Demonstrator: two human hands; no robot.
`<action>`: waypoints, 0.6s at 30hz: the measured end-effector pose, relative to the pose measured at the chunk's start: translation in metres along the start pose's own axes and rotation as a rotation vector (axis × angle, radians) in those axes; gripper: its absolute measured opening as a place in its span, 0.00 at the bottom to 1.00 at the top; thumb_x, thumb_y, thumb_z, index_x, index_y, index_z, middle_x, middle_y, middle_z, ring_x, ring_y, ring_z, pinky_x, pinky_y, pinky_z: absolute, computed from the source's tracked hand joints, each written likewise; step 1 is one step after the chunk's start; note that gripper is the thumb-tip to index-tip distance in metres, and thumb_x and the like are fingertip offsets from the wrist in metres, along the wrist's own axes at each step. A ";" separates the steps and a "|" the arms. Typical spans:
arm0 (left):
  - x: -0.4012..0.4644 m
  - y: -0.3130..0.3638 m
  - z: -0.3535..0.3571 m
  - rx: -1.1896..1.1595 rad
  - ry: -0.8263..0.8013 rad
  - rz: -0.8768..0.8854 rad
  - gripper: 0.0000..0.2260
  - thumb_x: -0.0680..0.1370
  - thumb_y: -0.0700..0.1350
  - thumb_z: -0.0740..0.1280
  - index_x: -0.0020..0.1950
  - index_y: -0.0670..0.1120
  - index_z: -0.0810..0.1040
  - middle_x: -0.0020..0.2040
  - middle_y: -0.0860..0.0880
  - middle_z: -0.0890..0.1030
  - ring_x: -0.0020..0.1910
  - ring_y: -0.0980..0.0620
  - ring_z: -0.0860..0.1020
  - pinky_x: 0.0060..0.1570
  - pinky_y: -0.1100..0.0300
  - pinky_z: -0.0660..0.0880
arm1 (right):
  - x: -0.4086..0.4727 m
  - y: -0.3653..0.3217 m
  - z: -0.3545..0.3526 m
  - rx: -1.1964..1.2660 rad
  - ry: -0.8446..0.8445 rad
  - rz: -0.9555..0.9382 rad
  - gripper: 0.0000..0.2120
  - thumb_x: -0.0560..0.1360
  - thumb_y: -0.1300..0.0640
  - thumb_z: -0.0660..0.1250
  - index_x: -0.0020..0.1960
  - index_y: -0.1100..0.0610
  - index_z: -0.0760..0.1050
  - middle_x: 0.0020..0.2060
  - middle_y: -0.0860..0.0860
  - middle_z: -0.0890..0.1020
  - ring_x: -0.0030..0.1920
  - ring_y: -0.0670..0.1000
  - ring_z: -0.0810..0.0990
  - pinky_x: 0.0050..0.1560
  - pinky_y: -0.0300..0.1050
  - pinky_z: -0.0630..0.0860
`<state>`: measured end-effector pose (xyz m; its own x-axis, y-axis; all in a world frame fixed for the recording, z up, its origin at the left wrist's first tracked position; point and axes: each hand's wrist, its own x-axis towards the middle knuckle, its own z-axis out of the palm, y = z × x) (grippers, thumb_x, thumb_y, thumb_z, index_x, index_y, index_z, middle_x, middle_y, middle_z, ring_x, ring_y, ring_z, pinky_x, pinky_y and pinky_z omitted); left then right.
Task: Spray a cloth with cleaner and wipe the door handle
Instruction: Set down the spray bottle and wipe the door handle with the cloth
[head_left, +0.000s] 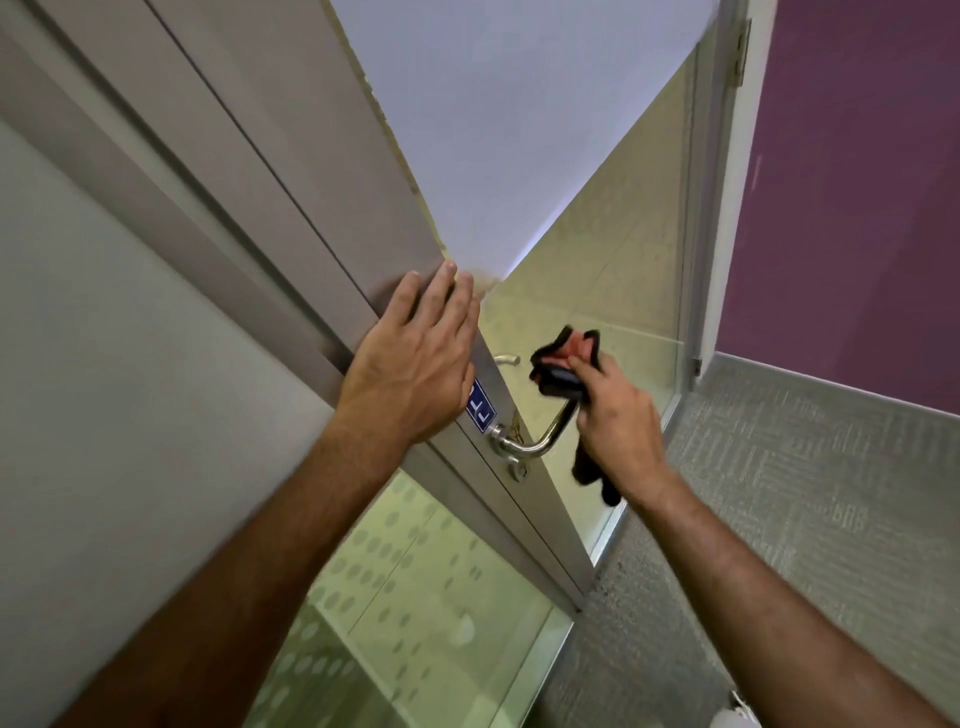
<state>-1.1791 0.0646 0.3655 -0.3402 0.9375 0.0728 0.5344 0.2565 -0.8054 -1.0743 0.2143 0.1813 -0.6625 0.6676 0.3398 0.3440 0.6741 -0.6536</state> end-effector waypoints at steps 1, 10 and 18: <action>0.000 0.000 0.001 0.006 0.005 0.002 0.31 0.83 0.56 0.43 0.82 0.40 0.52 0.82 0.39 0.55 0.82 0.40 0.54 0.78 0.42 0.49 | 0.010 0.007 0.000 -0.032 -0.047 0.001 0.27 0.74 0.66 0.69 0.70 0.48 0.75 0.69 0.47 0.75 0.48 0.58 0.84 0.50 0.56 0.84; 0.000 0.001 0.003 0.022 -0.003 0.029 0.31 0.83 0.56 0.42 0.82 0.40 0.50 0.83 0.38 0.54 0.82 0.38 0.52 0.79 0.41 0.48 | 0.010 0.017 0.032 -0.147 -0.427 0.010 0.28 0.74 0.63 0.64 0.70 0.42 0.72 0.75 0.44 0.66 0.51 0.59 0.82 0.47 0.55 0.82; -0.001 0.002 0.001 0.020 0.001 0.032 0.31 0.82 0.55 0.43 0.82 0.40 0.52 0.83 0.39 0.56 0.82 0.39 0.53 0.78 0.41 0.50 | -0.045 0.004 0.053 -0.007 -0.348 -0.163 0.31 0.72 0.64 0.69 0.71 0.45 0.68 0.71 0.44 0.69 0.43 0.56 0.84 0.41 0.57 0.85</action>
<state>-1.1783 0.0643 0.3631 -0.3228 0.9453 0.0476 0.5294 0.2220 -0.8188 -1.0782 0.1701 0.1270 -0.8949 0.4048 0.1879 0.2194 0.7657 -0.6046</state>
